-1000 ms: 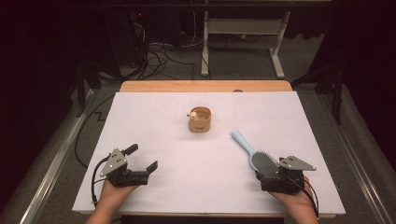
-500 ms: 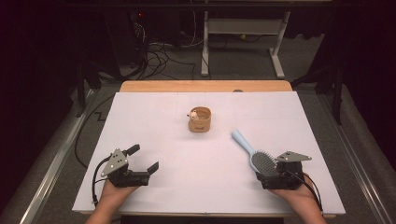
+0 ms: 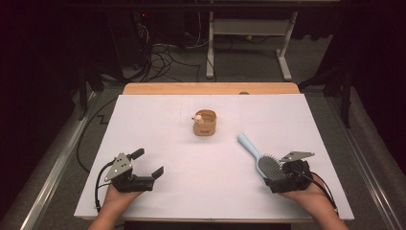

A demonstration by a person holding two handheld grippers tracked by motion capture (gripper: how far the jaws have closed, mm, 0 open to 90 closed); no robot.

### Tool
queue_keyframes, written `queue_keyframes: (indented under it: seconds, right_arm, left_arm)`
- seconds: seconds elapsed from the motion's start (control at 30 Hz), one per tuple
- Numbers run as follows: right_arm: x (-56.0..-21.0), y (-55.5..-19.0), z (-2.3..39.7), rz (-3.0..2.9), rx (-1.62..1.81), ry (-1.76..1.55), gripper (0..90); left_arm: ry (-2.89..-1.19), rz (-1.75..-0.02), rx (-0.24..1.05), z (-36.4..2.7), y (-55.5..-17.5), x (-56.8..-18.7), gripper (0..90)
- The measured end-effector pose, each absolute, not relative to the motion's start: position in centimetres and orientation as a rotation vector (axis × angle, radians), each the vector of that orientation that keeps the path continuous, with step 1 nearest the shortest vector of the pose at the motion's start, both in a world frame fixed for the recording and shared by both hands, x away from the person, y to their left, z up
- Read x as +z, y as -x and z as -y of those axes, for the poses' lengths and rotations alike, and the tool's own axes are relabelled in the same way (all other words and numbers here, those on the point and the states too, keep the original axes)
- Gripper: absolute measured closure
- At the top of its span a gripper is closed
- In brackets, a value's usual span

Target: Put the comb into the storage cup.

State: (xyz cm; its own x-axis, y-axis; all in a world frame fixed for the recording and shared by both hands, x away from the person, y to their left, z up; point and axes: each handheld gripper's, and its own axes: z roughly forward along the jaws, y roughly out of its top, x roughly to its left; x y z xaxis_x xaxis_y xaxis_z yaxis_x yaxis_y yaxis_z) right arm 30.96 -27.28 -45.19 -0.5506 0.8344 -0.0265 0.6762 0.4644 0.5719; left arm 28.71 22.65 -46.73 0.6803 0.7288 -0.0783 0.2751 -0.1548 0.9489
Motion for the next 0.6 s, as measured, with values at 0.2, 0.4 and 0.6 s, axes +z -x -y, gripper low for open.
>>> queue_keyframes:
  seconds: [0.2, 0.4, 0.6]
  right_arm:
    - [-45.2, -31.5, 27.0, -2.457, 0.706, -1.288, 3.1]
    - [-45.1, -32.2, 26.7, -2.504, 0.647, -1.268, 7.2]
    - [-45.2, -32.7, 26.3, -2.533, 0.593, -1.27, 9.6]
  left_arm:
    - [-1.731, -0.811, 0.481, -22.6, -28.7, -46.8, 1.9]
    - [-1.731, -0.809, 0.48, -22.7, -28.7, -46.7, 2.1]
    - [-1.735, -0.806, 0.483, -22.7, -28.7, -46.7, 2.5]
